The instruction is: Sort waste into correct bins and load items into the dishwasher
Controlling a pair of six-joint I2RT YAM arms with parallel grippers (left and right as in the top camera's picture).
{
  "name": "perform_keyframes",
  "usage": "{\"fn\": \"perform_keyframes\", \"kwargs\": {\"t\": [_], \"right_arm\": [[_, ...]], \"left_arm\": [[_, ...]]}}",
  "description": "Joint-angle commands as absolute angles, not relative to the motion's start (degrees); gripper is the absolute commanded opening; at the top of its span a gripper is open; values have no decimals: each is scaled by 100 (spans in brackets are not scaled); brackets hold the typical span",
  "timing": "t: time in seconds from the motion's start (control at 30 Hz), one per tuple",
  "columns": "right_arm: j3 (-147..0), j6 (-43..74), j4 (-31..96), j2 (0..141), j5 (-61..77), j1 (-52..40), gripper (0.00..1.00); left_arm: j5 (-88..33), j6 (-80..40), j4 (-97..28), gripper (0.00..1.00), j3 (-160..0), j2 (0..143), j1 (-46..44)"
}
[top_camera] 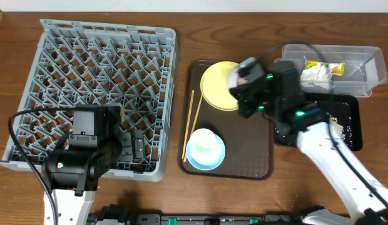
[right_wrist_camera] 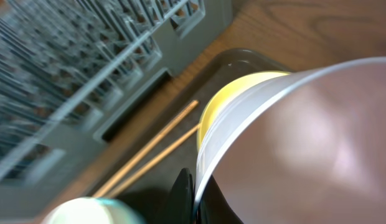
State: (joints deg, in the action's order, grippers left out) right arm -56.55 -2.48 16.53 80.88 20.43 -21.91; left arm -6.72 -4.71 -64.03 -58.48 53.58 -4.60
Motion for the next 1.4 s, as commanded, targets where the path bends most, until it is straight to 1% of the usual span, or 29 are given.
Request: {"fn": "perform_keyframes", "kwargs": {"t": [0.0,0.27,0.43,0.47,0.5,0.53,0.57,0.73,0.77,0.83,1.0,1.03,1.07,1.1,1.17,1.27,1.33,1.37], "right_arm": [[-5695,-978,1398,8508,598,-2659,1],[-5695,-969,521,9579,545,-2821,1],[-5695,-941,276,10057,840,-2825,2],[-5695,-897,270,10114,843,-2825,4],[-5695,-836,261,10160,845,-2825,11],[-5695,-779,266,10180,845,-2825,28],[-5695,-666,272,10193,849,-2825,30],[-5695,-213,303,10077,926,-2825,31],[-5695,-174,353,9992,985,-2825,34],[-5695,-165,515,9736,1109,-2814,38],[-5695,86,1020,8873,1146,-2814,40],[-5695,202,1157,8713,1151,-2814,41],[-5695,329,1299,8552,1190,-2818,46],[-5695,451,1455,8412,1262,-2818,56],[-5695,666,1861,8152,1518,-2818,68],[-5695,954,2309,8005,1938,-2816,68],[-5688,1081,2536,8020,2226,-2827,63],[-5684,1094,2694,8044,2283,-2849,56]], "left_arm": [[-685,-523,-6403,97,-5959,5354,-469],[-685,-523,-6403,96,-5959,5354,-469],[-685,-521,-6403,97,-5959,5354,-469],[-685,-523,-6403,96,-5959,5354,-469],[-685,-523,-6403,96,-5959,5354,-469],[-685,-523,-6405,96,-5959,5354,-469],[-685,-523,-6405,97,-5959,5354,-469],[-685,-523,-6405,96,-5959,5354,-469],[-685,-523,-6405,96,-5959,5354,-469],[-685,-523,-6405,96,-5959,5354,-469],[-685,-523,-6403,96,-5959,5354,-469],[-685,-521,-6405,96,-5959,5354,-469],[-685,-523,-6405,97,-5959,5354,-469],[-685,-523,-6405,97,-5959,5354,-469],[-685,-521,-6405,96,-5959,5354,-469],[-685,-523,-6403,97,-5959,5354,-469],[-685,-523,-6403,97,-5959,5354,-469],[-685,-521,-6401,97,-5959,5354,-469]]}}
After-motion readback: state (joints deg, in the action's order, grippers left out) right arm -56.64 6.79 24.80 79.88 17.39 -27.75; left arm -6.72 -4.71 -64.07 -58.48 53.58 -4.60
